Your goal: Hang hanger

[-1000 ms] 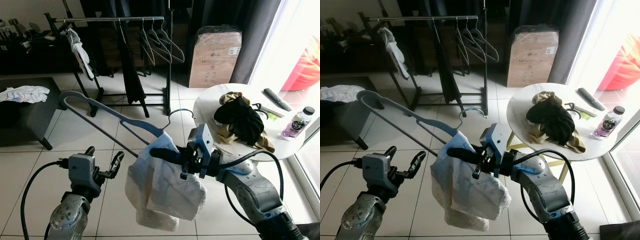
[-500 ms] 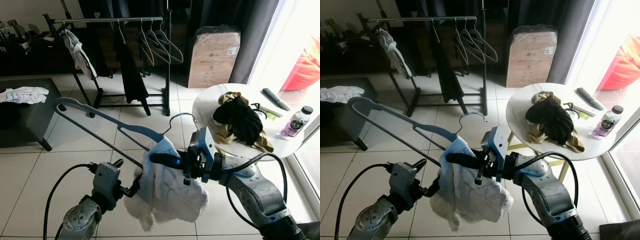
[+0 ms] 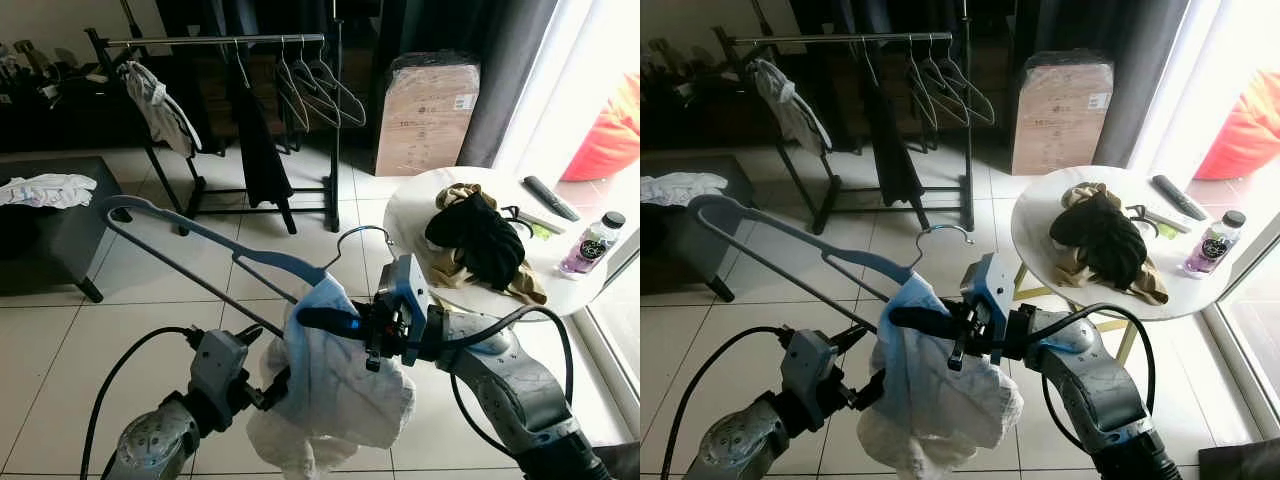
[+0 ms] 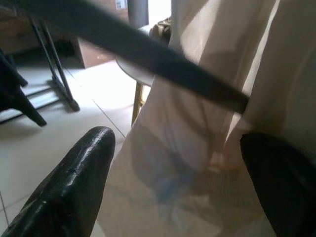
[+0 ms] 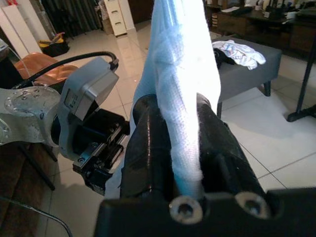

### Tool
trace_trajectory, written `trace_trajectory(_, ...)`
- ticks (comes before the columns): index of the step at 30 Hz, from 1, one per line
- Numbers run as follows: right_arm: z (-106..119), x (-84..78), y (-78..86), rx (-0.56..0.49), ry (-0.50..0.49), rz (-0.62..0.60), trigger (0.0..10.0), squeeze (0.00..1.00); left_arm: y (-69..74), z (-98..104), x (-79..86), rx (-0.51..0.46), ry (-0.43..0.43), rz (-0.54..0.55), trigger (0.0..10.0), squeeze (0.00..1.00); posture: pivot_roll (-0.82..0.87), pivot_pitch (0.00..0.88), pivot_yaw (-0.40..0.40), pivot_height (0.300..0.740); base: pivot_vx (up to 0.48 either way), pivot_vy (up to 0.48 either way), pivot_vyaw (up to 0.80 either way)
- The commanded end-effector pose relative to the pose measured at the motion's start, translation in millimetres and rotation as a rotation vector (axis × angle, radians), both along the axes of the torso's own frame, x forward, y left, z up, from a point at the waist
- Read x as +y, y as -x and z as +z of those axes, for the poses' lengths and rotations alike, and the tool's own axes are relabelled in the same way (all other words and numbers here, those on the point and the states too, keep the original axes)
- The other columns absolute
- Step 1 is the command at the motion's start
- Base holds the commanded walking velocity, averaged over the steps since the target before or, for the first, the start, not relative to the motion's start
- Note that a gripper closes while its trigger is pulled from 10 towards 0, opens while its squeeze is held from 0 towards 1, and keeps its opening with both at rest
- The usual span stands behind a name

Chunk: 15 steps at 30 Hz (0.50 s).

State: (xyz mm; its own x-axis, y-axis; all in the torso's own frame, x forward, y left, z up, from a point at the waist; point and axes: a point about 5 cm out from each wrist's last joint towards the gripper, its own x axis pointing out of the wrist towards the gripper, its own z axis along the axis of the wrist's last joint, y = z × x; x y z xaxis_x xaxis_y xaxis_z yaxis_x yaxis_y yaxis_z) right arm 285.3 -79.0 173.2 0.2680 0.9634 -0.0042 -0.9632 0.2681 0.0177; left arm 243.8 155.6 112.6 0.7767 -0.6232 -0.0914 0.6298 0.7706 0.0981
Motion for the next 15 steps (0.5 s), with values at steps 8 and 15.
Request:
trace_trajectory(8,13,7.1,8.6,-0.027,-0.057,0.083,0.0,0.0,-14.0,5,-5.4,-0.056,0.027,0.086,10.0,0.0,-0.1,0.167,0.005,0.74,0.0,0.0,0.0)
trace_trajectory(15,15,5.2,14.6,-0.014,-0.074,0.121,0.0,0.0,-22.7,4,-11.9,-0.06,0.04,0.092,10.0,0.0,-0.1,0.17,0.004,0.74,0.0,0.0,0.0)
